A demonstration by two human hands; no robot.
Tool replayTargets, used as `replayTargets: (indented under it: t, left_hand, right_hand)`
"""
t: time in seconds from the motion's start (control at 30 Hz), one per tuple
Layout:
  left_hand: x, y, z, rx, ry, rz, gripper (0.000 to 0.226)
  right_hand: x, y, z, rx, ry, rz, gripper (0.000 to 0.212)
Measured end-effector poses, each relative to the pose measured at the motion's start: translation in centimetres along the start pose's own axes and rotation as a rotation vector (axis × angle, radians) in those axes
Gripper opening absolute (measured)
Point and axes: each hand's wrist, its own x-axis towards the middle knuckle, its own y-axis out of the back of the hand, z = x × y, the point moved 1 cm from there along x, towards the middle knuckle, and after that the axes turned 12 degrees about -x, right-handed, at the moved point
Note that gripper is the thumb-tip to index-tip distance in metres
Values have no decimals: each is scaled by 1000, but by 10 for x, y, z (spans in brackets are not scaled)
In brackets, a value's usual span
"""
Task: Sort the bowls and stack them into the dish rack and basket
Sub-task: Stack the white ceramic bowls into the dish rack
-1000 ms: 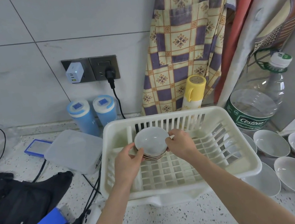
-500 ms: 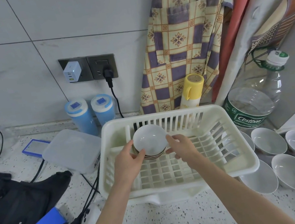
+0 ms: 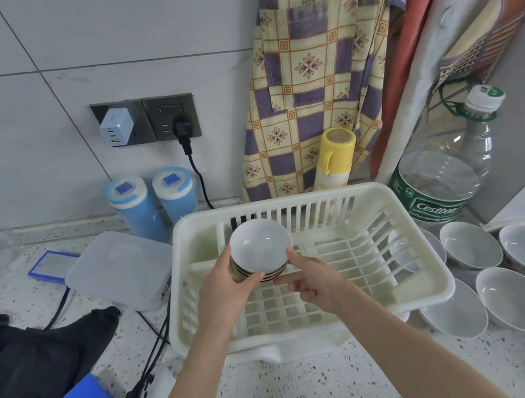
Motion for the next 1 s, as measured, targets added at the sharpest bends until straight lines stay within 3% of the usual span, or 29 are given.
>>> replayTargets:
  t: [0.23,0.47,0.67,0.77,0.93,1.0]
  left_hand:
    - [3,-2,-5,82,62,0,92]
    - [-1,0,1,26,41,-25,78]
    - [0,2,1,40,111,27,88]
    - [-5,6,8,-66,90,128,70]
    - [-37,-1,42,-250,-75,254,5]
    - [-58,-14,62,-319,-109,227,11]
  right_hand:
    - [-5,-4,-5,-8,-22,18,48]
    - [-22,-7,-6,69,-79,-16,47]
    - [-62,8,-6,-2,40,-27,39]
    - [-91,32,-1,15,128,-72,33]
    - [-131,88,14,149,246,-56,40]
    - [-140,114,22,148,271,13,33]
